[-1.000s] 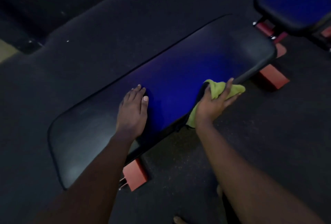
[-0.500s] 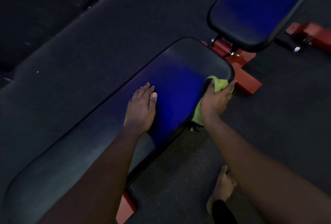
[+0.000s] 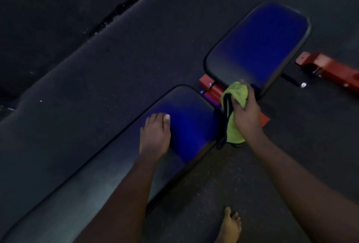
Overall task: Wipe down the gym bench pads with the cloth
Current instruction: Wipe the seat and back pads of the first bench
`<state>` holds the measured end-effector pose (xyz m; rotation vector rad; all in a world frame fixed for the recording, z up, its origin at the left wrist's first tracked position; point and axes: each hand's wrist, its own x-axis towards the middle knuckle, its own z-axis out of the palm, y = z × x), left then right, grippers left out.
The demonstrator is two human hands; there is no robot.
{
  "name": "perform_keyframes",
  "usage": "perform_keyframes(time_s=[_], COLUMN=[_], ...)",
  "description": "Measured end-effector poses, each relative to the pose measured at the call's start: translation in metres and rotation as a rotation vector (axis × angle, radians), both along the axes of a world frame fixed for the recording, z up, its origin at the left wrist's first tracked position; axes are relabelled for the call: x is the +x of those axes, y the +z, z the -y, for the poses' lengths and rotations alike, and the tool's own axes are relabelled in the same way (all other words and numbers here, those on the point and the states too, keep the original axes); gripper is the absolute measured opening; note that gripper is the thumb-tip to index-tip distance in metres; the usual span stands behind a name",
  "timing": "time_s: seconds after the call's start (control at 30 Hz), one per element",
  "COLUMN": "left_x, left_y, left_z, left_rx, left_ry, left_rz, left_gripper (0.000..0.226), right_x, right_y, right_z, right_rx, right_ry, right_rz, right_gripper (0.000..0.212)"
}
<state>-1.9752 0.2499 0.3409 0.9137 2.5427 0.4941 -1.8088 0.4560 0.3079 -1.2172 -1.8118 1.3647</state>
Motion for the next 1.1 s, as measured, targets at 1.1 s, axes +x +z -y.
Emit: perform_keyframes(time_s=[1.1], left_x=[-0.092], left_y=[-0.096], left_z=[-0.191], left_rx=[-0.34], left_ry=[0.027], left_rz=[-0.053], left_gripper=[0.05], right_x=[-0.081], right_y=[-0.024], right_z=[-0.17], right_rx=[0.923], right_ry=[0.562], right_rz=[0.904], right_gripper=[0.102])
